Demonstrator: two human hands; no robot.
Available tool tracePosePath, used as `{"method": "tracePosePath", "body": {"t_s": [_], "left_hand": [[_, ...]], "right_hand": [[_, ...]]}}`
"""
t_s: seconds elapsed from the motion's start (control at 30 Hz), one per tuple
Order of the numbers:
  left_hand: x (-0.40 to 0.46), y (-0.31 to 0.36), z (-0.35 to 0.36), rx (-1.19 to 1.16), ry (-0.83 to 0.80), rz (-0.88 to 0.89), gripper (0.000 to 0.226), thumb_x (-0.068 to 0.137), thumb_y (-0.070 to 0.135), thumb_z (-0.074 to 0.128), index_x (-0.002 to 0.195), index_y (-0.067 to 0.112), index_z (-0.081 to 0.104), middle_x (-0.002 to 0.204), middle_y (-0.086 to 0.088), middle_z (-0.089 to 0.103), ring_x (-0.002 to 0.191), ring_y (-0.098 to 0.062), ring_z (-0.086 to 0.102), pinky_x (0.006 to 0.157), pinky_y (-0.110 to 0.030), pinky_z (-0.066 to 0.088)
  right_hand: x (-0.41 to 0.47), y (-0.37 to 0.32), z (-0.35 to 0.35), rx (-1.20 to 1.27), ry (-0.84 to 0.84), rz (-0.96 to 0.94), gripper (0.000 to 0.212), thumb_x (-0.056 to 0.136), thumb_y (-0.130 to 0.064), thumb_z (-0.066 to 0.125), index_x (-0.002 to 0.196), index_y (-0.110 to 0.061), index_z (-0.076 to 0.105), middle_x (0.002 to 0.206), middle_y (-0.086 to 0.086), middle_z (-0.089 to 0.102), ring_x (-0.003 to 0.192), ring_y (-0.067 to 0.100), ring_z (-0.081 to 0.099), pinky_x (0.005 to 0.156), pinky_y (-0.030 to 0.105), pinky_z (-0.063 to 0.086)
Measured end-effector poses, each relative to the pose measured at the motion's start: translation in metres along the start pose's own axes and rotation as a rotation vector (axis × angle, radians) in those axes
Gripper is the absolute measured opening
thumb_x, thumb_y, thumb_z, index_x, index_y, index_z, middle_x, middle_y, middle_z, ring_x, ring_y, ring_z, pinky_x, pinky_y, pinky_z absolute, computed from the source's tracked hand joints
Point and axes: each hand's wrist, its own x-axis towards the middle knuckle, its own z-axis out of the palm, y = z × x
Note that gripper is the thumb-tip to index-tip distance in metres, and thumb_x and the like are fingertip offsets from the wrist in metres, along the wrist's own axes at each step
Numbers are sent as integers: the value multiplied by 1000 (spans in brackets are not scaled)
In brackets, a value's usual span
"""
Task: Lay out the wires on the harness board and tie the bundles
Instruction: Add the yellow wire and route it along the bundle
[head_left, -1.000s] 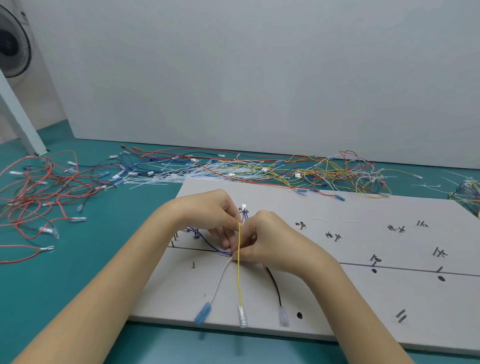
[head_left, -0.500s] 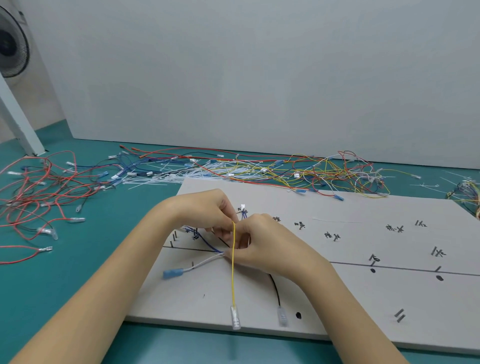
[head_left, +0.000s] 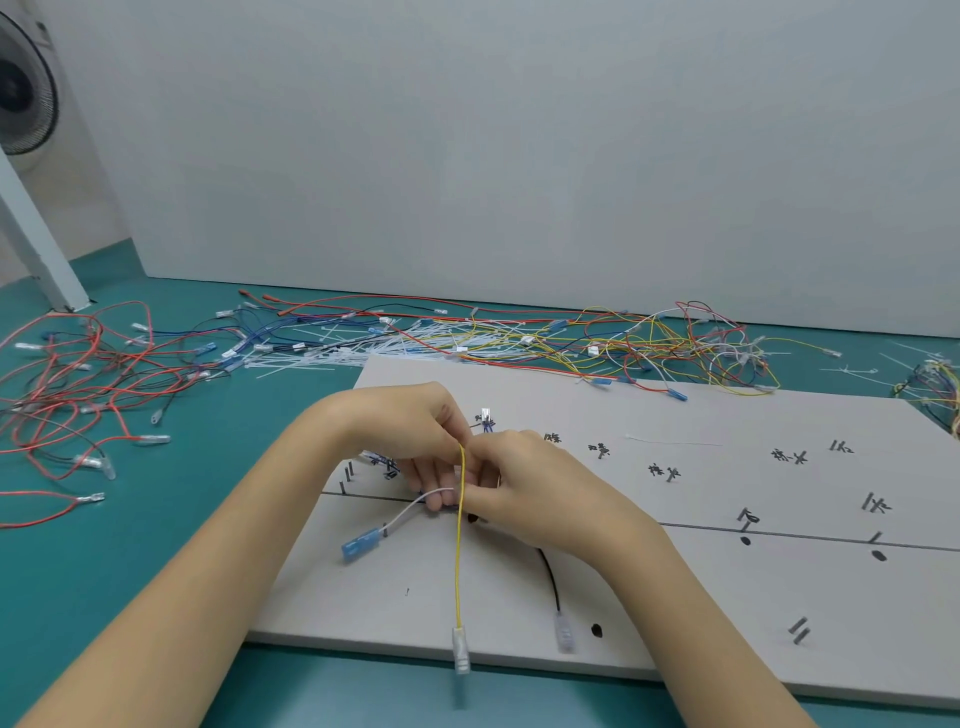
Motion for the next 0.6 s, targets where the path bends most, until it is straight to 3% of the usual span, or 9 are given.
{"method": "tracePosePath", "body": {"t_s": [0.2, 0.37, 0.47, 0.6], "left_hand": [[0, -2, -3, 57, -2, 6, 25, 92, 2, 48, 88, 8, 73, 72, -6, 70, 51, -12, 59, 55, -18, 46], [-6, -3, -10, 76, -88, 3, 23, 94, 7, 53, 105, 15, 72, 79, -3, 72, 58, -12, 58, 60, -19, 46], [-10, -8, -18, 51, -67, -11, 26, 94, 10, 61, 116, 21, 68, 80, -2, 73, 60, -12, 58, 59, -22, 42], [-16, -17, -30, -26, -20, -29, 34, 89, 10, 67, 120, 24, 63, 80, -5, 74, 63, -17, 57, 63, -22, 49]], "right_hand": [[0, -1, -1, 52, 4, 27, 34, 84, -49, 65, 76, -16, 60, 72, -4, 64, 72, 17, 59, 70, 35, 51], [-1, -2, -1, 15, -6, 54, 23, 83, -42, 65, 75, -21, 60, 75, -5, 65, 75, 15, 59, 71, 35, 50], [-2, -2, -1, -7, -2, 61, 15, 84, -34, 62, 74, -22, 61, 76, -6, 65, 74, 12, 58, 71, 34, 50], [-2, -3, 0, -17, 2, 66, 10, 82, -27, 59, 74, -22, 61, 72, -10, 61, 68, 3, 52, 67, 29, 47]]}}
